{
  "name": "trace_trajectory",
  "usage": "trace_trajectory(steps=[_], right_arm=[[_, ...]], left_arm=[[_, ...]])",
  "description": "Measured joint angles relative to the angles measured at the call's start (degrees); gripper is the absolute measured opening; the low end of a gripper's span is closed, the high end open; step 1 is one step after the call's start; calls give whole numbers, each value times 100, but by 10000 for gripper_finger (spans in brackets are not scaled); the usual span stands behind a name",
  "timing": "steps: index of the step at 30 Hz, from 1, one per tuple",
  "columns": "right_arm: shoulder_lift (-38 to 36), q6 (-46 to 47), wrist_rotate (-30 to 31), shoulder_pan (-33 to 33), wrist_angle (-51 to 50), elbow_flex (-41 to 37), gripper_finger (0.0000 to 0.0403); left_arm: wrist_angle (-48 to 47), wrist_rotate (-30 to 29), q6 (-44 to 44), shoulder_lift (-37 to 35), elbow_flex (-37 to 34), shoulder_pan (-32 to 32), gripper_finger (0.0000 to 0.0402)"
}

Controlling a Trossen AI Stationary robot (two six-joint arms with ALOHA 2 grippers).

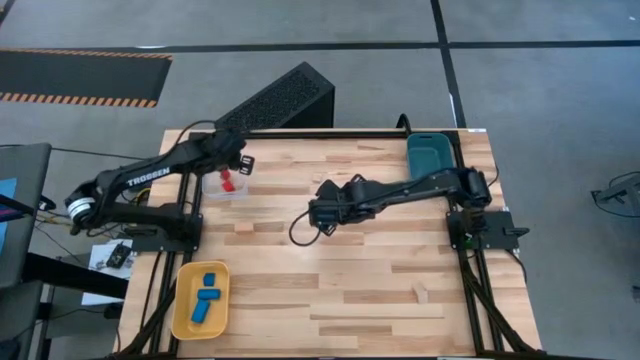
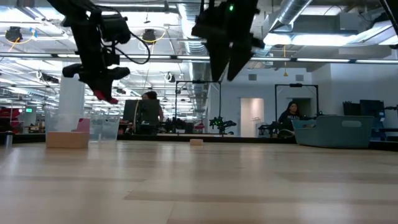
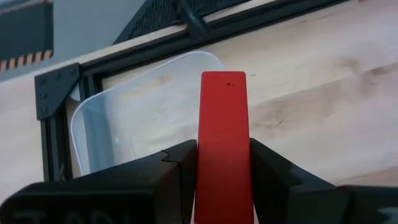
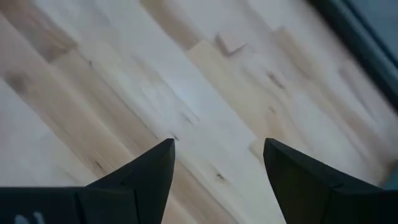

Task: Sort & place blocks by color
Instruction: Put the red block into the transparent bin, then put the middle brown block into the blue bin

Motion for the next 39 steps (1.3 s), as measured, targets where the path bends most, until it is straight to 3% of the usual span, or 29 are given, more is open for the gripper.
trace_trajectory(steps=[17,23,27,30,33,39], right_arm=[[-160,-2286,-1199,-1102,1398,-242,270],[-258,-2663,-1836,-1400,1863,-238,270],[-262,-2721,-2781,-1524,3111,-466,270],[-261,-2718,-3393,-1513,4026,-683,270],[-261,-2720,-3466,-1457,4328,-745,270],[-433,-2722,-3446,-1460,4151,-761,270]], left_arm=[[15,445,-532,1295,2,478,177],[-1,704,-147,781,2,396,182],[-34,929,102,59,2,145,182],[-31,1467,599,-437,7,-180,183],[-37,2022,805,-706,7,-555,183],[183,2156,907,-774,-353,-1481,183]])
